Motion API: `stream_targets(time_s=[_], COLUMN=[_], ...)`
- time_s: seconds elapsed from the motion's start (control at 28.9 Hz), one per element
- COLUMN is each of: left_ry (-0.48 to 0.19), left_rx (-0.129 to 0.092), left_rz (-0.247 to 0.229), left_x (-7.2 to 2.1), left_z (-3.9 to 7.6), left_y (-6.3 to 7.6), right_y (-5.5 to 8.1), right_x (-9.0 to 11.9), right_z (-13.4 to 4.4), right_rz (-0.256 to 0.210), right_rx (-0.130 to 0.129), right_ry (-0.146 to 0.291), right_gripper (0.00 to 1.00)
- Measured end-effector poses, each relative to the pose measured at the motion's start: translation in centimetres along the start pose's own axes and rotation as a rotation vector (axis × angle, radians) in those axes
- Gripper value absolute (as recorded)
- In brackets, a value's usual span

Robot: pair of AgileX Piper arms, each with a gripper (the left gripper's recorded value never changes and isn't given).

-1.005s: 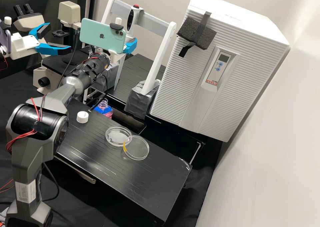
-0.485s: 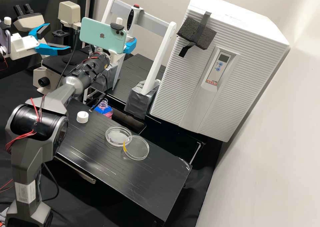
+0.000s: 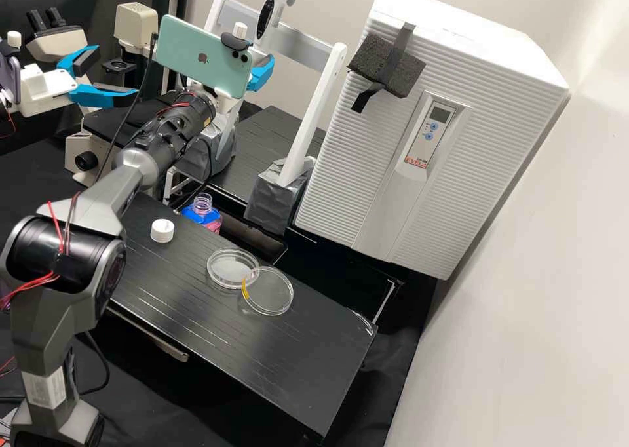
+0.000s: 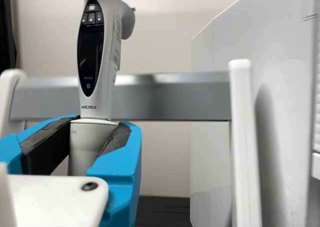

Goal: Use the pipette

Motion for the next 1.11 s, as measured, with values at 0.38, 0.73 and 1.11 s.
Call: stream_targets(time_s=[0.38, 0.73, 1.11], left_ry=[-0.061, -0.12, -0.146], left_rx=[-0.021, -0.021, -0.035], left_rz=[-0.064, -0.169, -0.292], left_x=[0.45, -1.0, -4.75], left_z=[0.6, 2.0, 2.2], left_y=[-1.6, -4.5, -8.3], right_y=[-2.2, -3.7, -4.9], right_x=[-4.6, -6.7, -7.5], right_z=[0.5, 2.6, 3.3], right_rz=[0.085, 0.13, 0.162], right_rx=[0.004, -0.039, -0.037], right_ry=[0.049, 0.037, 0.047], right_gripper=[0.0, 0.0, 0.0])
